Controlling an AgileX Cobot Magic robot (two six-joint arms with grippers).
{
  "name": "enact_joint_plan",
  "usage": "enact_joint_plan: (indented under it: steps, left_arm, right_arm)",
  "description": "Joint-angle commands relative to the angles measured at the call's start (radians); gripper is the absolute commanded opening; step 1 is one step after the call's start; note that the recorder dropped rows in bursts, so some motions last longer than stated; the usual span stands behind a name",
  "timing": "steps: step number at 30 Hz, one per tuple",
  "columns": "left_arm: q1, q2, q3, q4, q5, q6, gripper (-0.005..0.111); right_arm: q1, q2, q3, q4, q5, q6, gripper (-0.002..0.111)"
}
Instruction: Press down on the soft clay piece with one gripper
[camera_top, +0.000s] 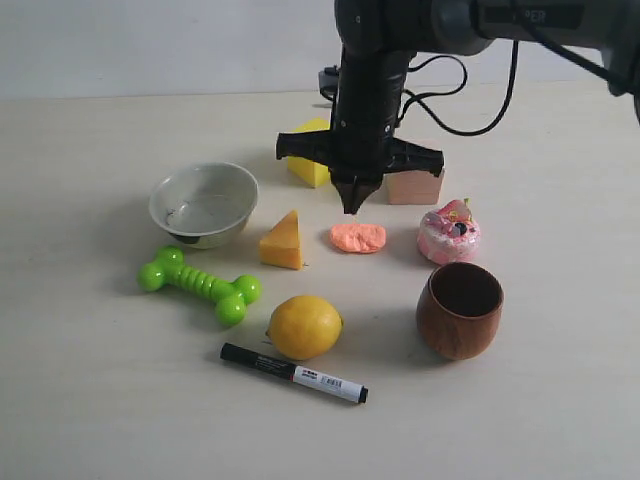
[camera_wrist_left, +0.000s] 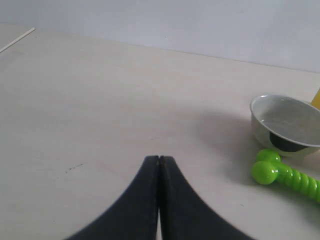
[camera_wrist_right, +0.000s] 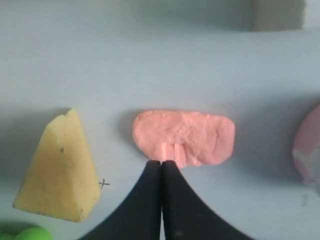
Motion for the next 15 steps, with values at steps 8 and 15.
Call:
enact_joint_plan:
  steps: [8,15]
  left_arm:
    - [-0.005,-0.006,-0.004,-0.009,-0.011,-0.008,0.0]
    - [-0.005,-0.006,-0.004,-0.009,-0.011,-0.008,0.0]
  right_arm:
    - [0.001,-0.225,0.107,-0.186,0.01,-0.051,0.0]
    - [0.001,-0.535,0.473,-0.327,-0.258,-0.002,0.0]
